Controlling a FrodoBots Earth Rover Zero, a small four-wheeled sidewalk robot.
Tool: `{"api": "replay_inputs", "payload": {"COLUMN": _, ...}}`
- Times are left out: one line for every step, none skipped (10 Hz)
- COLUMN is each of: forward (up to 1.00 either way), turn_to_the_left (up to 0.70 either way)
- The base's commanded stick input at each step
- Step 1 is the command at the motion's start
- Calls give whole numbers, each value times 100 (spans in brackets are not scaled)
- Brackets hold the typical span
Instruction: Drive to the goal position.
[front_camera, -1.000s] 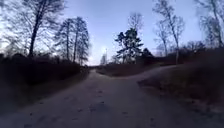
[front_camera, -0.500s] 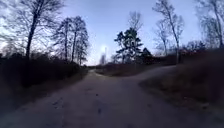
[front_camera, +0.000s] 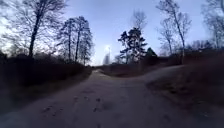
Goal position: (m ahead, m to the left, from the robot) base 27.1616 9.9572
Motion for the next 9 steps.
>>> {"api": "replay_inputs", "payload": {"forward": 85, "turn_to_the_left": 0}}
{"api": "replay_inputs", "payload": {"forward": 85, "turn_to_the_left": 0}}
{"api": "replay_inputs", "payload": {"forward": 85, "turn_to_the_left": 0}}
{"api": "replay_inputs", "payload": {"forward": 85, "turn_to_the_left": 1}}
{"api": "replay_inputs", "payload": {"forward": 85, "turn_to_the_left": 28}}
{"api": "replay_inputs", "payload": {"forward": 85, "turn_to_the_left": 34}}
{"api": "replay_inputs", "payload": {"forward": 85, "turn_to_the_left": 20}}
{"api": "replay_inputs", "payload": {"forward": 85, "turn_to_the_left": 1}}
{"api": "replay_inputs", "payload": {"forward": 85, "turn_to_the_left": 0}}
